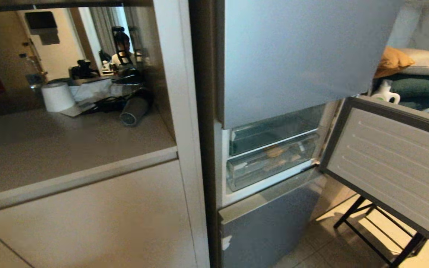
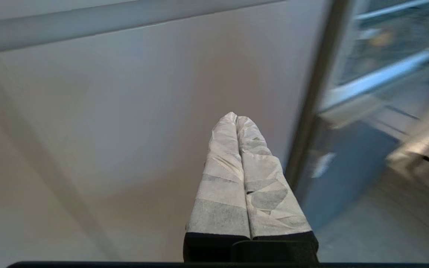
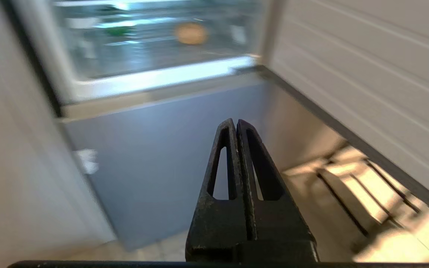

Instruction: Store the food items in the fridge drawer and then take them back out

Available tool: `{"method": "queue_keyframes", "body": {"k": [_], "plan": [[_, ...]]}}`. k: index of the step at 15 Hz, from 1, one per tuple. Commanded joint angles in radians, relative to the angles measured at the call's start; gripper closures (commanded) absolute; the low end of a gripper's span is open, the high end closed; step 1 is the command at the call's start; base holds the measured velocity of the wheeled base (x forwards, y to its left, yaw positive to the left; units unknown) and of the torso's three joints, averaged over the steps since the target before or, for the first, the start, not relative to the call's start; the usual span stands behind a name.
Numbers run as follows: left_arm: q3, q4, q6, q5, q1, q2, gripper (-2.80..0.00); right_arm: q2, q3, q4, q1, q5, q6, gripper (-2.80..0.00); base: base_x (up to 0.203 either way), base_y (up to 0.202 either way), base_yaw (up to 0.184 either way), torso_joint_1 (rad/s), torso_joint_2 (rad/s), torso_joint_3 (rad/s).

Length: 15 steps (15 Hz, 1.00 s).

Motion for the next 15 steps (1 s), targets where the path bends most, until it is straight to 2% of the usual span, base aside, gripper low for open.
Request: {"method": "queue_keyframes", "body": {"k": [1,7,15], "plan": [[0.011,-0.001,0.000,0.000,0.000,0.000,0.00,0.002,0.000,0.000,0.000,0.001,0.000,0.00,-0.001,0.011,-0.169,-0.007,0.00,-0.002],[0.011,-0.001,0.000,0.000,0.000,0.000,0.00,0.002,0.000,-0.002,0.000,-0.001,0.023,0.00,-0.001,0.006,-0.149,0.003,0.00,0.002],[0.011,-0.001,0.000,0.000,0.000,0.000,0.00,0.002,-0.001,0.000,0.000,0.004,0.012,0.00,0.000,0.000,0.000,0.000,0.00,0.000]]}}
